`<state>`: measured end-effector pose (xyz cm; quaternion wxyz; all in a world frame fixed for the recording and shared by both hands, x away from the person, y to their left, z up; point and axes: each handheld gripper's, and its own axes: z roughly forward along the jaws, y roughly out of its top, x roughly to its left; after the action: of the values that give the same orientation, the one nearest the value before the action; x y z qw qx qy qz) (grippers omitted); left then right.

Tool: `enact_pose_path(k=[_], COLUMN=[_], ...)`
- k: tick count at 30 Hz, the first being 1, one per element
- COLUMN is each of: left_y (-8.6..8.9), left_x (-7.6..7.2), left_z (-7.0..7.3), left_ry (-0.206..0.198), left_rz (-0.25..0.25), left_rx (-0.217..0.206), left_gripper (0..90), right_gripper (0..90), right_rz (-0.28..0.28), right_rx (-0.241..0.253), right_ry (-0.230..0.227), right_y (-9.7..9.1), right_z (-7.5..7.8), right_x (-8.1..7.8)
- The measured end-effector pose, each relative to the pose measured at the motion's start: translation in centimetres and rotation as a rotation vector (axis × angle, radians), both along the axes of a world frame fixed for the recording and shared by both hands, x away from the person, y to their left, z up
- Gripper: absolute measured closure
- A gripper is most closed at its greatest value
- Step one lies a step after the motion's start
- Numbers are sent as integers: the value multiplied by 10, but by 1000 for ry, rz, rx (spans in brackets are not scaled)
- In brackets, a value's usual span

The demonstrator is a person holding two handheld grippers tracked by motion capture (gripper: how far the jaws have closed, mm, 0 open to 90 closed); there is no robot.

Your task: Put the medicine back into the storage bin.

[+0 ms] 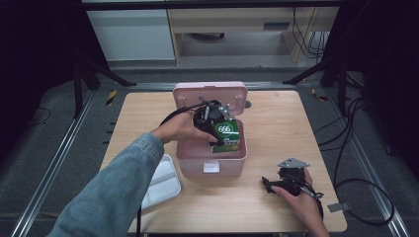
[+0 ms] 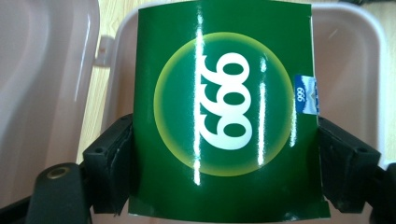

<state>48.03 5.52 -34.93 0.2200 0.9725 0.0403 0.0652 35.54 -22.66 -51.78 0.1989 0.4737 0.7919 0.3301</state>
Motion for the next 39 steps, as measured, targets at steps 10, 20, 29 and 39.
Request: enact_pose_path(k=[10, 20, 29, 39], left_y=[-10, -13, -15, -16], left_x=[0, 3, 5, 8], left_z=[-1, -4, -10, -22], left_ry=[10, 22, 20, 32], left_rz=[-29, -44, -41, -45], left_rx=[-20, -29, -22, -6], left_gripper=[179, 179, 178, 177], right_gripper=[12, 12, 12, 12], right_rz=[1, 2, 2, 1], right_rx=[0, 0, 0, 0], right_ry=[1, 1, 0, 0], right_y=[0, 0, 0, 0], right_z=[0, 0, 0, 0], right_x=[0, 0, 0, 0])
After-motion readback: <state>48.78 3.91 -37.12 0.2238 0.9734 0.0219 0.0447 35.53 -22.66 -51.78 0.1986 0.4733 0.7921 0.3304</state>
